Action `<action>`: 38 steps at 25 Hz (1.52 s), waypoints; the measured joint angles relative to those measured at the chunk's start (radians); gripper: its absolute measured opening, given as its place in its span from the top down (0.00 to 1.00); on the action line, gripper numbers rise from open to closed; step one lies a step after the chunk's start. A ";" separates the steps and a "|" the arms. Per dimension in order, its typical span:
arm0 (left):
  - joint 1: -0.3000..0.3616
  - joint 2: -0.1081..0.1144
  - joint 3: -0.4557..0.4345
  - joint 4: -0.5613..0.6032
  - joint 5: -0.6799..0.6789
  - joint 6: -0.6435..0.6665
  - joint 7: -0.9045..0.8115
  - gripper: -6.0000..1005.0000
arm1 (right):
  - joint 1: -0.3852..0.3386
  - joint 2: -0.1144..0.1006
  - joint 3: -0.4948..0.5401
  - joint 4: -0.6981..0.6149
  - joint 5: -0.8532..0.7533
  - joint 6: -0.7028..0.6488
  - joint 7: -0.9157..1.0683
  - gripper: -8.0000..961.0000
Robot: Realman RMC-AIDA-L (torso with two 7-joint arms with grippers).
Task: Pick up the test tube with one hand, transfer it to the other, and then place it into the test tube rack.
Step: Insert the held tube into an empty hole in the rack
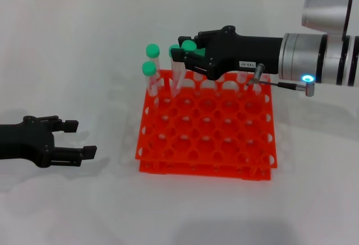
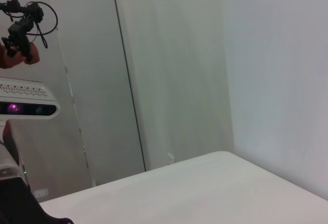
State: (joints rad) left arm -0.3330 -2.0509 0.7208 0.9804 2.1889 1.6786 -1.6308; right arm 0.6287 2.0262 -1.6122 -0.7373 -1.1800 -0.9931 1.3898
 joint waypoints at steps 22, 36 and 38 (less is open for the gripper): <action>-0.006 0.000 -0.003 -0.026 0.000 -0.012 0.014 0.12 | 0.034 0.002 -0.017 0.028 0.001 0.008 0.000 0.72; -0.006 0.000 -0.004 -0.026 0.000 -0.012 0.014 0.12 | 0.038 0.002 -0.037 0.037 0.002 0.035 0.002 0.72; -0.006 0.000 -0.005 -0.026 0.000 -0.012 0.014 0.12 | 0.039 0.002 -0.039 0.038 0.002 0.039 0.002 0.72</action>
State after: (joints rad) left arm -0.3390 -2.0508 0.7163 0.9541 2.1889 1.6662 -1.6168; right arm 0.6673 2.0278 -1.6512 -0.6997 -1.1780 -0.9542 1.3913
